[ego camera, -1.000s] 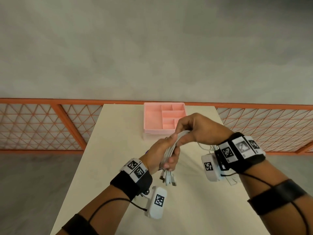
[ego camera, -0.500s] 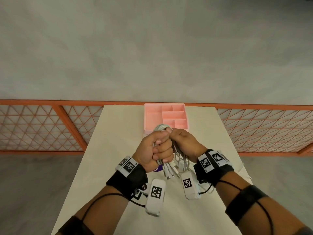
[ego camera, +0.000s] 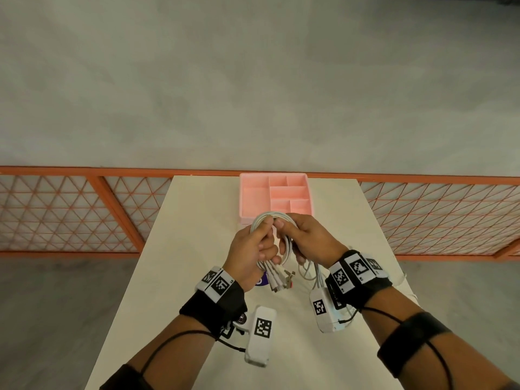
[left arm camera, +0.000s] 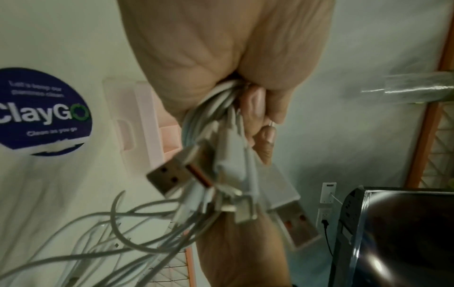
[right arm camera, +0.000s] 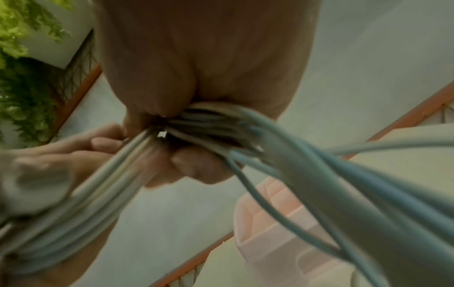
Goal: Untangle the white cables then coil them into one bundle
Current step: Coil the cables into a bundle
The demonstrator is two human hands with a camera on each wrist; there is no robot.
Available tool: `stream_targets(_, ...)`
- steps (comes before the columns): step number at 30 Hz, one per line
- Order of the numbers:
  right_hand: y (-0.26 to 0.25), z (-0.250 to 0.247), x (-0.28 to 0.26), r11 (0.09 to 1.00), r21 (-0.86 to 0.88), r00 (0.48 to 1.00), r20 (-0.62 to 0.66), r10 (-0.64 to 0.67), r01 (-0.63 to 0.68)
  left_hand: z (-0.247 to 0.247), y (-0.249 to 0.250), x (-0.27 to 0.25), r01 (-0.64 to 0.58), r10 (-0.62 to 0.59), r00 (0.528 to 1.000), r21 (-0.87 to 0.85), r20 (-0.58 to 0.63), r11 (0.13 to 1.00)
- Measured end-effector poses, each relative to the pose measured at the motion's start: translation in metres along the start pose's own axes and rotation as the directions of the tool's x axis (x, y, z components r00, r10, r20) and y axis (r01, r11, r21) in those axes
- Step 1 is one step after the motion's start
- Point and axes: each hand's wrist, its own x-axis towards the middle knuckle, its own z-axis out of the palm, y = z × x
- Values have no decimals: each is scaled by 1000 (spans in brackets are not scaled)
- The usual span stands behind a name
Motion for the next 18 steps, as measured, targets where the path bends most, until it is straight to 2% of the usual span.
stream_targets(5, 3, -19, -8, 992, -81, 988, 112, 103, -94, -8, 1, -7, 0, 0, 1000, -4, -7, 1000)
stream_targets(11, 42, -33, -17, 971, -103, 976, -16, 217, -218, -18, 21, -1, -95, 92, 992, -22, -88, 995)
stream_targets(14, 52, -16, -22, 966, -5, 964, -58, 258, -259, -12, 23, 1, -111, 109, 990, -12, -94, 994)
stream_targets(16, 54, -3, -23, 966, 19, 961, -96, 258, -258, -10, 22, 2, -124, 120, 987, -32, -109, 992)
stream_targets(18, 57, 10, -26, 976, -46, 969, -136, 204, -212, -9, 22, 4, -136, 125, 984, -81, -125, 987)
